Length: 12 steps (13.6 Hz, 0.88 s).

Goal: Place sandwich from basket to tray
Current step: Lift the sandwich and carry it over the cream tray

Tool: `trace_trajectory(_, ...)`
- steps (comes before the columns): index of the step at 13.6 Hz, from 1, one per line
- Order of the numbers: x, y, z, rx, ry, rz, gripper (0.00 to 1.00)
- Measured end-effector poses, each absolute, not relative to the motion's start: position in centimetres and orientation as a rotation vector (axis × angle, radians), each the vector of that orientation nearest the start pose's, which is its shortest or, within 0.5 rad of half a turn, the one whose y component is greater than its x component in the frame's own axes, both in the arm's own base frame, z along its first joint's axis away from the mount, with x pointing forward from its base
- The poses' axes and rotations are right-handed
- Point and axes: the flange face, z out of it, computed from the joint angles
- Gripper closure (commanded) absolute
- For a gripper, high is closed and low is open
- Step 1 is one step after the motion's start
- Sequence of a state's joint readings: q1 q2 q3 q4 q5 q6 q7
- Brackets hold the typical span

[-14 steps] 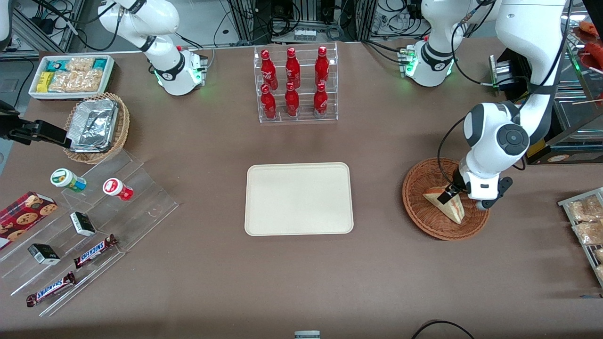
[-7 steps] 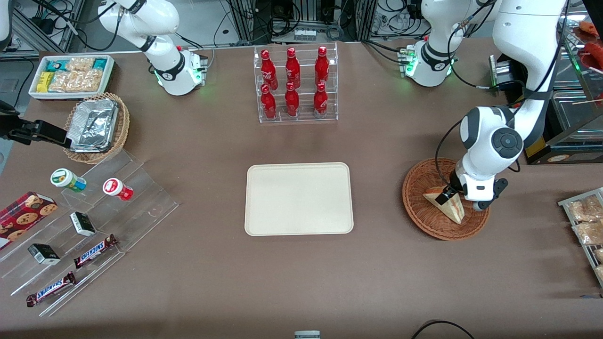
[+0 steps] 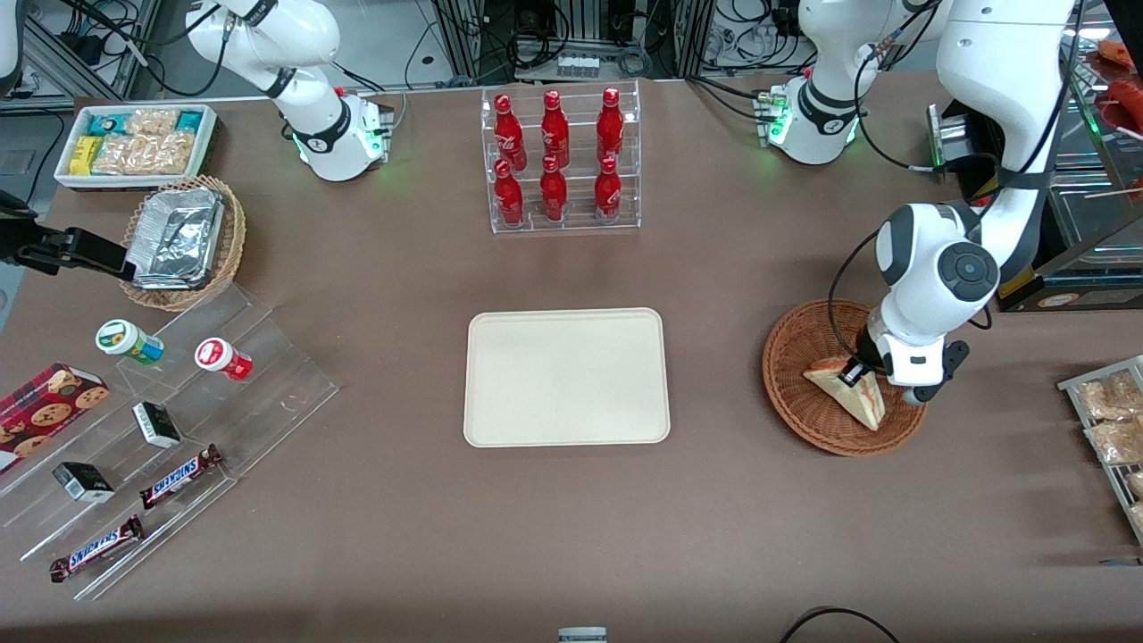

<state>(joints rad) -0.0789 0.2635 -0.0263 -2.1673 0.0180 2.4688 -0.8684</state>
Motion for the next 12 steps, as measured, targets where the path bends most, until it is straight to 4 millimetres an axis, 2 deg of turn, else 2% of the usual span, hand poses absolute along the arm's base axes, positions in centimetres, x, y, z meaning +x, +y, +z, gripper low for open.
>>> trace_trajectory(2, 56.6, -7.1, 30.3, -2.945, -1.108, -0.025, 0.81)
trace_trajectory(5, 56.4, -11.0, 36.1, -2.967, -0.999, 0.034, 0.8)
trace_trajectory(8, 55.9, -17.5, 41.0, -3.019, -0.849, 0.053, 0.8)
trace_trajectory(10, 54.9, -22.1, 42.5, -3.063, -0.748, 0.041, 0.8)
trace_trajectory(12, 53.8, -26.9, 42.7, -3.108, -0.626, 0.042, 0.8)
